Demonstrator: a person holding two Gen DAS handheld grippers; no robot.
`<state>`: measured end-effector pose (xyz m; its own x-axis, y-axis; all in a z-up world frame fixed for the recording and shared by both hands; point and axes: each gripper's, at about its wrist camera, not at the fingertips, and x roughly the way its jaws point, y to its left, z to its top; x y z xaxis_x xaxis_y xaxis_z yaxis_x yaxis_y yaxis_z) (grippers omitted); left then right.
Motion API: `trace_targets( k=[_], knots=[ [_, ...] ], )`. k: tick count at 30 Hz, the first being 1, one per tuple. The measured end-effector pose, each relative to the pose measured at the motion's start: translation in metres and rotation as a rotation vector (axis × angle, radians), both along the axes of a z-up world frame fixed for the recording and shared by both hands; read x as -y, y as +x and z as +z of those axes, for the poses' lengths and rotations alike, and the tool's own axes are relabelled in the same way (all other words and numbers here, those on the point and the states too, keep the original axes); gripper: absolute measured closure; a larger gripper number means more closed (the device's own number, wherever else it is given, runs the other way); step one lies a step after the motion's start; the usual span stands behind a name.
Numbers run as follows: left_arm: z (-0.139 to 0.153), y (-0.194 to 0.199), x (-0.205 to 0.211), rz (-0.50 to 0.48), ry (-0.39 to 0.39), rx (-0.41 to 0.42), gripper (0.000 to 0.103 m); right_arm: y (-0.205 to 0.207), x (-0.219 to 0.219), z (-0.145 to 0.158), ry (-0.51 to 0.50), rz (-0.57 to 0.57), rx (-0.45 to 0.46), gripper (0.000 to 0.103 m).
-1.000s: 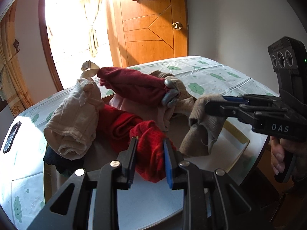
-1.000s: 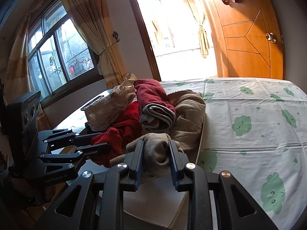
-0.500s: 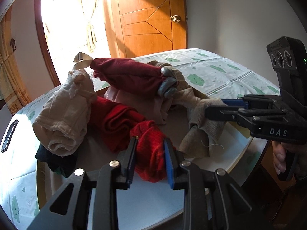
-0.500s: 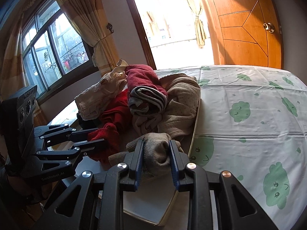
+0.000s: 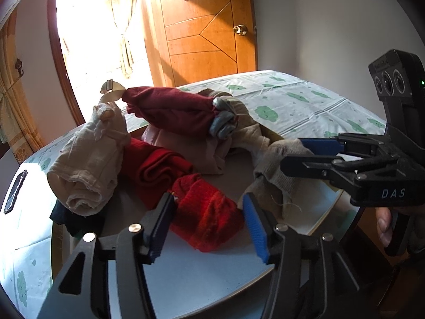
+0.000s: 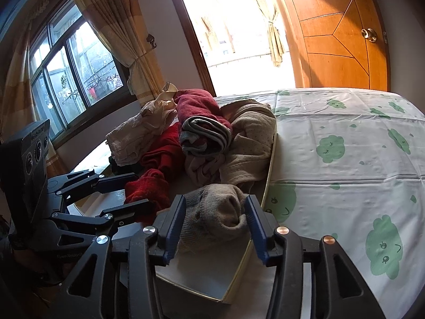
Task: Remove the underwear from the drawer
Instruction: 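Lower both held items into the tray and open both grippers, then withdraw both grippers from the tray back into the drawer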
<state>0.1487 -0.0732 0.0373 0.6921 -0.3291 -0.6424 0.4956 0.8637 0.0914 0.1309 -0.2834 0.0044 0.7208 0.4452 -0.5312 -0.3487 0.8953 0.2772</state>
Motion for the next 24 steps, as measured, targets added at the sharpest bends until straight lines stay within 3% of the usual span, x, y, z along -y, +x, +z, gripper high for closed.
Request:
trace_targets(
  k=[5,24],
  knots=[
    [0.002,-0.004,0.001,-0.003,-0.01,0.003,0.045,-0.009,-0.004,0.001,-0.007,0.0,0.016,0.044],
    [0.012,-0.031,-0.005,-0.022,-0.056,0.009,0.037,-0.044,0.004,0.016,0.036,0.011,0.034,0.042]
  ],
)
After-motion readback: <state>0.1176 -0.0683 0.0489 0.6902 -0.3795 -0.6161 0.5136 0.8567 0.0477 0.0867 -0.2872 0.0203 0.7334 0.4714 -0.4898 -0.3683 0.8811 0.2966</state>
